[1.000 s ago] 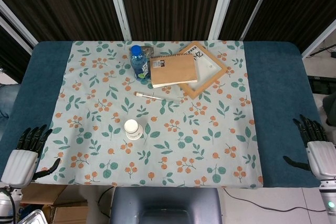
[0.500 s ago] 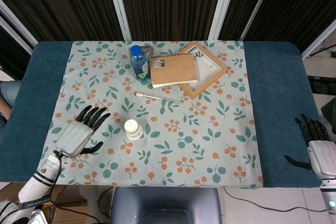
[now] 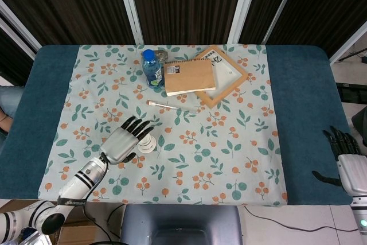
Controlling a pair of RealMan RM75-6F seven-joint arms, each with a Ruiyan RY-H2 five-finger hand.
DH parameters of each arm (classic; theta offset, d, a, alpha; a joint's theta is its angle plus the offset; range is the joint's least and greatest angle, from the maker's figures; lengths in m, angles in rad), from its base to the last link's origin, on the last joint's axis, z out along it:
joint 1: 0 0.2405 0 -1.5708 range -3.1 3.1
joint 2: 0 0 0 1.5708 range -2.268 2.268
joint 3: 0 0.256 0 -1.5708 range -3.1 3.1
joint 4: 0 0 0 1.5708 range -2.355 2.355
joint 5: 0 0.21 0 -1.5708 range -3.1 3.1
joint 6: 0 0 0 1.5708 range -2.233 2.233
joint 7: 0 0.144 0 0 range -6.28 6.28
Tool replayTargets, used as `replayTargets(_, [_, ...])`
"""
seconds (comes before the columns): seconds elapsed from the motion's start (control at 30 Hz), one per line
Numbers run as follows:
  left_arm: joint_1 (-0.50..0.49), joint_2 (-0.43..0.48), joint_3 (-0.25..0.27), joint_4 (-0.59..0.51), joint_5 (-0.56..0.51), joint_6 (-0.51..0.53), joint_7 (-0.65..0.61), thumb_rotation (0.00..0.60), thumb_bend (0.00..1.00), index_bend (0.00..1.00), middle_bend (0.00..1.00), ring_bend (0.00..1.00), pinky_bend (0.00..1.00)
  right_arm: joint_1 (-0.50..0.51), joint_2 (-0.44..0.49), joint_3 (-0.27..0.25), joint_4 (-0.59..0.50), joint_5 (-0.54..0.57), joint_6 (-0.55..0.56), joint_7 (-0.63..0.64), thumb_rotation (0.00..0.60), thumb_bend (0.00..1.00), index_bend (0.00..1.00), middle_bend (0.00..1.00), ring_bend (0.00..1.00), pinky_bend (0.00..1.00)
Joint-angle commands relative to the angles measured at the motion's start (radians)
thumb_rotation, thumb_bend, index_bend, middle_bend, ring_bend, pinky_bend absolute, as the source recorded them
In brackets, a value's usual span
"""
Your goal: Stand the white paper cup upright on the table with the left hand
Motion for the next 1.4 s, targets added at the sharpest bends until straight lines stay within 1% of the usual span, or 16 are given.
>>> replayTargets(0.03, [-0.073, -0.039, 0.016, 0.005, -0.142, -0.051, 0.069, 0.600, 0.31, 0.00, 0.00, 0.00, 0.00, 0.000, -0.004, -0.001, 0.009, 0.005, -0.007, 0.006, 0.600, 0.19, 0.00, 0.00, 0.00, 0.00])
replayTargets(0.17, [-0.137, -0.077, 0.031, 0.031, -0.255, -0.037, 0.142, 0.600, 0.31, 0.00, 0.00, 0.00, 0.00, -0.001, -0.011, -0.003, 0.020, 0.005, -0.008, 0.012, 0.600, 0.19, 0.00, 0.00, 0.00, 0.00])
replayTargets(0.27, [-0.173, -0.099, 0.045, 0.052, -0.300, -0.025, 0.176, 0.600, 0.31, 0.00, 0.00, 0.00, 0.00, -0.001, -0.012, -0.002, 0.026, 0.009, -0.013, 0.014, 0.600, 0.19, 0.00, 0.00, 0.00, 0.00])
replayTargets(0.47, [-0.216, -0.132, 0.079, 0.091, -0.355, 0.014, 0.221, 0.600, 0.31, 0.00, 0.00, 0.00, 0.00, 0.002, -0.014, 0.001, 0.032, 0.015, -0.021, 0.019, 0.600, 0.19, 0.00, 0.00, 0.00, 0.00])
replayTargets(0.6, [-0.225, -0.146, 0.089, 0.108, -0.353, 0.035, 0.209, 0.600, 0.32, 0.00, 0.00, 0.00, 0.00, 0.007, -0.015, 0.000, 0.034, 0.018, -0.033, 0.019, 0.600, 0.19, 0.00, 0.00, 0.00, 0.00])
replayTargets(0.67, [-0.229, -0.149, 0.096, 0.117, -0.352, 0.038, 0.204, 0.600, 0.32, 0.00, 0.03, 0.00, 0.00, 0.007, -0.014, 0.000, 0.032, 0.017, -0.034, 0.021, 0.600, 0.19, 0.00, 0.00, 0.00, 0.00])
replayTargets(0.73, [-0.235, -0.149, 0.102, 0.121, -0.356, 0.042, 0.202, 0.600, 0.33, 0.02, 0.06, 0.00, 0.00, 0.007, -0.013, 0.001, 0.031, 0.016, -0.032, 0.021, 0.600, 0.19, 0.00, 0.00, 0.00, 0.00])
replayTargets(0.8, [-0.239, -0.148, 0.106, 0.120, -0.364, 0.047, 0.198, 0.600, 0.34, 0.07, 0.10, 0.00, 0.00, 0.007, -0.012, 0.001, 0.031, 0.018, -0.033, 0.022, 0.600, 0.19, 0.00, 0.00, 0.00, 0.00])
replayTargets(0.9, [-0.250, -0.144, 0.115, 0.119, -0.387, 0.050, 0.204, 0.600, 0.39, 0.19, 0.15, 0.00, 0.00, 0.007, -0.011, 0.000, 0.031, 0.021, -0.038, 0.022, 0.600, 0.19, 0.00, 0.00, 0.00, 0.00])
replayTargets(0.97, [-0.257, -0.144, 0.122, 0.118, -0.401, 0.057, 0.213, 0.600, 0.41, 0.23, 0.18, 0.00, 0.00, 0.007, -0.011, -0.001, 0.032, 0.022, -0.041, 0.021, 0.600, 0.19, 0.00, 0.00, 0.00, 0.00])
replayTargets(1.07, [-0.262, -0.145, 0.129, 0.117, -0.410, 0.071, 0.215, 0.600, 0.43, 0.27, 0.22, 0.00, 0.00, 0.007, -0.009, -0.001, 0.031, 0.024, -0.043, 0.021, 0.600, 0.19, 0.00, 0.00, 0.00, 0.00])
replayTargets(1.23, [-0.266, -0.146, 0.135, 0.115, -0.410, 0.089, 0.208, 0.600, 0.44, 0.34, 0.27, 0.00, 0.00, 0.008, -0.008, -0.001, 0.028, 0.025, -0.046, 0.019, 0.600, 0.19, 0.00, 0.00, 0.00, 0.00])
replayTargets(1.33, [-0.265, -0.142, 0.136, 0.112, -0.390, 0.100, 0.192, 0.600, 0.45, 0.38, 0.31, 0.00, 0.00, 0.009, -0.008, -0.001, 0.027, 0.026, -0.049, 0.017, 0.600, 0.19, 0.00, 0.00, 0.00, 0.00])
replayTargets(1.4, [-0.259, -0.140, 0.134, 0.110, -0.374, 0.105, 0.170, 0.600, 0.45, 0.39, 0.34, 0.00, 0.00, 0.010, -0.007, -0.001, 0.026, 0.028, -0.052, 0.016, 0.600, 0.20, 0.00, 0.00, 0.00, 0.00])
